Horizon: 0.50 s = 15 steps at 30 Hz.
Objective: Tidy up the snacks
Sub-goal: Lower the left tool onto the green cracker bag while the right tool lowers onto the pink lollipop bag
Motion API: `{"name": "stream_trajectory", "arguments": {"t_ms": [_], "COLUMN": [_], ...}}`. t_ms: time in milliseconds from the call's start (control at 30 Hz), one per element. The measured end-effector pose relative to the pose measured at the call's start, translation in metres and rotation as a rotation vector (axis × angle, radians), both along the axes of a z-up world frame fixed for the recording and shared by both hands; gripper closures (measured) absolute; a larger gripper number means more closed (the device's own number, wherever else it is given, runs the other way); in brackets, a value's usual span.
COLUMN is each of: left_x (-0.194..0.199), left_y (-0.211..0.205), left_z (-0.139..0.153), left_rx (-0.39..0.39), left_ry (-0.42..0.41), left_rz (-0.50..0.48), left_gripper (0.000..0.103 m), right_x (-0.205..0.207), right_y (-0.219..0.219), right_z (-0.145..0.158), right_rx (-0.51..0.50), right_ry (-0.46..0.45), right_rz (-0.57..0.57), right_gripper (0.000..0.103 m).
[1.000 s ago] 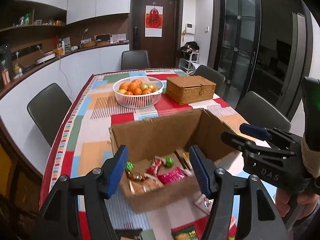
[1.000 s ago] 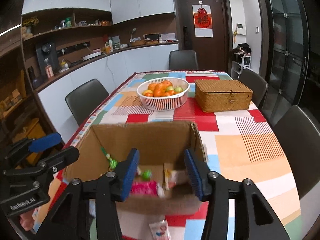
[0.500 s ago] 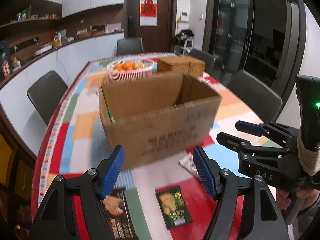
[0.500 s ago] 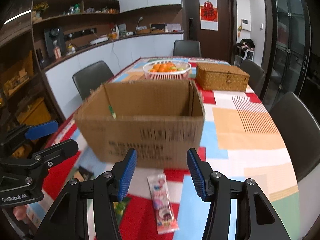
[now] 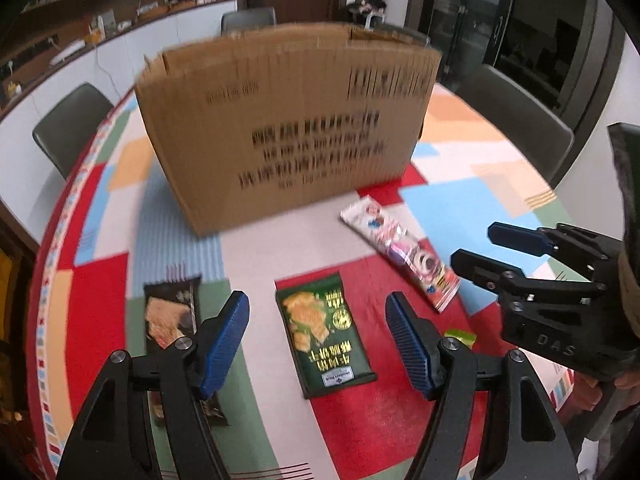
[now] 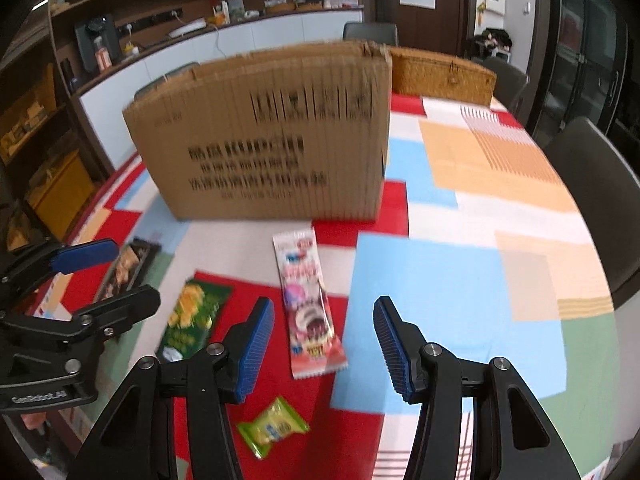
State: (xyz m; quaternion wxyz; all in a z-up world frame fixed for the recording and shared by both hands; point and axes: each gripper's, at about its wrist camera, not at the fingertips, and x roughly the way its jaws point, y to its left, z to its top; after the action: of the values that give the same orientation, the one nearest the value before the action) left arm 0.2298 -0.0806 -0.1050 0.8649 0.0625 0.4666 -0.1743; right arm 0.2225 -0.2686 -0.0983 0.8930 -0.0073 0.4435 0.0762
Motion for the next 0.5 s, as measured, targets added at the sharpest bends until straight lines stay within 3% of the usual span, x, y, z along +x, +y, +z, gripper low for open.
{"name": "stream_trajectory", "arguments": {"t_ms": [267, 500], "left_x": [0.007, 0.013], "left_y": [-0.01, -0.01], "left_z": [-0.039, -0.055], "left_rx": [0.052, 0.063], "left_ry": [0.076, 0.108], "left_rz": [0.026, 0.04], "left_gripper": [0.033, 0.033], "right_x": [-0.002, 0.003], "right_y": [-0.004, 0.0], "right_z": [-0.02, -0.03], "right_rx": [0.008, 0.0], "right_ry": [0.058, 0.087], "right_rz": [-0.008, 0.008], "right_gripper": [0.05, 0.05]}}
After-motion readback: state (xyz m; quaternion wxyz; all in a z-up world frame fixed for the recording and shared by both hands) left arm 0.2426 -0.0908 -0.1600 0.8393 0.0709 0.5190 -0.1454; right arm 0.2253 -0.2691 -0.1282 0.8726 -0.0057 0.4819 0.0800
